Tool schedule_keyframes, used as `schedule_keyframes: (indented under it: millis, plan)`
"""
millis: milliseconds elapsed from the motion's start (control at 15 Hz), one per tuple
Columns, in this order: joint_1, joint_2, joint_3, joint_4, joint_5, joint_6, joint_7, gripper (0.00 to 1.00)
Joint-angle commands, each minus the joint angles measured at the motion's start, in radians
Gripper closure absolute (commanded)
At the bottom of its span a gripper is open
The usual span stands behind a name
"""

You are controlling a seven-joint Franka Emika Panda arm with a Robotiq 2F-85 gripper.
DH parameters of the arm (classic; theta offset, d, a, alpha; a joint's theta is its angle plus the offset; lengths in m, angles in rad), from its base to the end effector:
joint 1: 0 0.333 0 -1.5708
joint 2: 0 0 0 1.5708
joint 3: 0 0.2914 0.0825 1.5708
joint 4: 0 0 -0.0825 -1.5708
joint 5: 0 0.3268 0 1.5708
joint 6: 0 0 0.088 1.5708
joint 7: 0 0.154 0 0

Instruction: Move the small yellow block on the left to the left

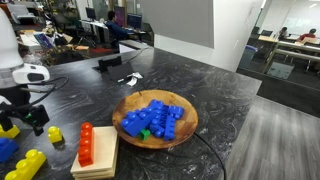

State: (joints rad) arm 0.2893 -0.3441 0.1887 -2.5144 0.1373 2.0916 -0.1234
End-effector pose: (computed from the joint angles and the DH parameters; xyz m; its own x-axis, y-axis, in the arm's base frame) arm 0.3259 0.1798 0.3562 0.8668 0.4927 -0.0769 0.4893 -0.8701 -0.0596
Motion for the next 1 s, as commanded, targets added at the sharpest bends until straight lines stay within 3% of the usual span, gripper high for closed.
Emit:
schedule_keyframes:
  millis: [0, 333, 933]
  plan:
    - [0.000, 0.146, 0.018, 0.070, -0.004, 0.036, -0.014, 0.00]
    - [-0.014, 0.276, 0.033, 0.148, -0.063, 0.055, 0.028, 0.00]
    - [-0.021, 0.348, 0.031, 0.215, -0.135, 0.035, 0.065, 0.00]
